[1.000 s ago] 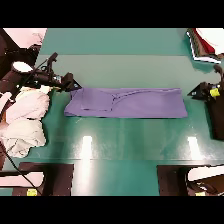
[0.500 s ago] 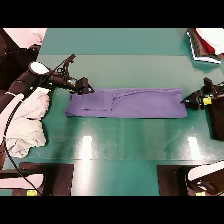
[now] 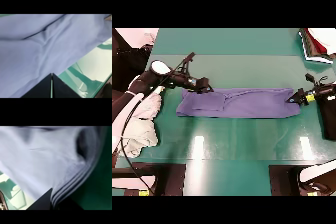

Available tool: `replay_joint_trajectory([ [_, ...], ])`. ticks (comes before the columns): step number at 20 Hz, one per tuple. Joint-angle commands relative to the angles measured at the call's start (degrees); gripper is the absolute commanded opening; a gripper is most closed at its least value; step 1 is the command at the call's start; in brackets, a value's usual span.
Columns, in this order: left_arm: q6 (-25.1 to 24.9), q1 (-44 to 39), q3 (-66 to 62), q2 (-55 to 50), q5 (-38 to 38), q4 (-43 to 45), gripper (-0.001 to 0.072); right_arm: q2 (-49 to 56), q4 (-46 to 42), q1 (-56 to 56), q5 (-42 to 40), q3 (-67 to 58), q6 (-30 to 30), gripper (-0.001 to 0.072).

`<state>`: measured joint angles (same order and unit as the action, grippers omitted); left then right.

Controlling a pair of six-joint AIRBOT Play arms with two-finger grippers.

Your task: Fold the shirts.

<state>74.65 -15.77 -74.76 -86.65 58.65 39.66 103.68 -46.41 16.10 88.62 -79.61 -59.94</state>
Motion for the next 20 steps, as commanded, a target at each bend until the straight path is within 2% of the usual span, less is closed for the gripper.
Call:
replay_joint_trajectory([
  [1, 0.61, -6.19, -7.76, -5.27, -0.87, 3.30, 0.0026, -6.51, 0.48, -1.03, 1.84, -0.11, -1.14, 0.0017],
  [6, 1.95, -13.44, -19.87, -19.69, 2.62, 4.59, 0.0026, -16.39, 0.63, -7.93, 4.44, -9.07, -5.25, 0.0015],
  [9, 2.05, -15.28, -23.17, -25.42, 2.54, 4.46, 0.0026, -17.81, 5.03, -13.22, 4.55, -17.49, -5.64, 0.0014],
  [14, 3.37, -15.37, -24.22, -26.45, -1.68, 4.96, 0.0026, -17.75, 6.14, -22.47, 2.14, -26.93, -6.71, 0.0014],
  [20, 3.37, -14.43, -24.90, -26.43, -3.52, 4.94, 0.0026, -17.64, 5.73, -29.73, 1.29, -28.57, -6.69, 0.0014],
])
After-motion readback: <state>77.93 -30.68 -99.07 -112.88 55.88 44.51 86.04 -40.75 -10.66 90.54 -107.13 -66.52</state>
